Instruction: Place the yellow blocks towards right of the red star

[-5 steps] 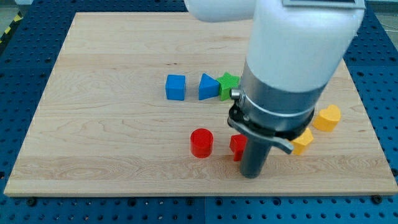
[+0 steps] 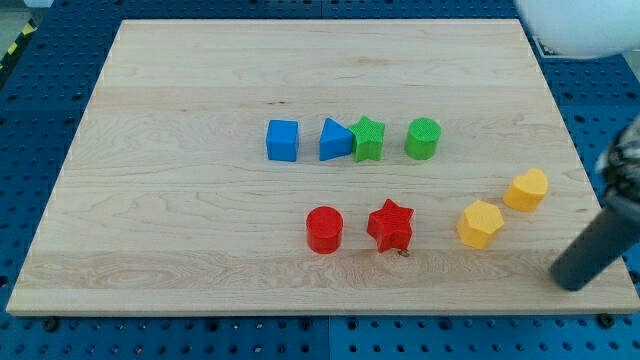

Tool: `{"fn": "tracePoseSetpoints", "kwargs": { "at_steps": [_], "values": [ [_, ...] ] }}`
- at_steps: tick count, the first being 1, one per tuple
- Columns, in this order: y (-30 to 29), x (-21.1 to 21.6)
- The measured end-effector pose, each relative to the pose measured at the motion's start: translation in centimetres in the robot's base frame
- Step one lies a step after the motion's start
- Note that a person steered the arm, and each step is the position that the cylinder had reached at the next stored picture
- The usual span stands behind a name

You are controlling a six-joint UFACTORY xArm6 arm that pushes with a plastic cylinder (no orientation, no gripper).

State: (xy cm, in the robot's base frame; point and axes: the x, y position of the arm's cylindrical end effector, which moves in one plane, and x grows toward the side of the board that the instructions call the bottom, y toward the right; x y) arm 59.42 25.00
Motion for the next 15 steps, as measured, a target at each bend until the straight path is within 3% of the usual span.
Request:
{"fn": "tracePoseSetpoints", "kwargs": {
  "at_steps": [1,2,6,8,10,12,15],
  "values": [
    [3.0,-2.0],
    [0.0,-5.0],
    [-8.4,-5.4],
    [-5.3,-6.9],
    [-5.6,-11.1],
    [-1.6,-14.4],
    [3.3,-14.4]
  ]
}}
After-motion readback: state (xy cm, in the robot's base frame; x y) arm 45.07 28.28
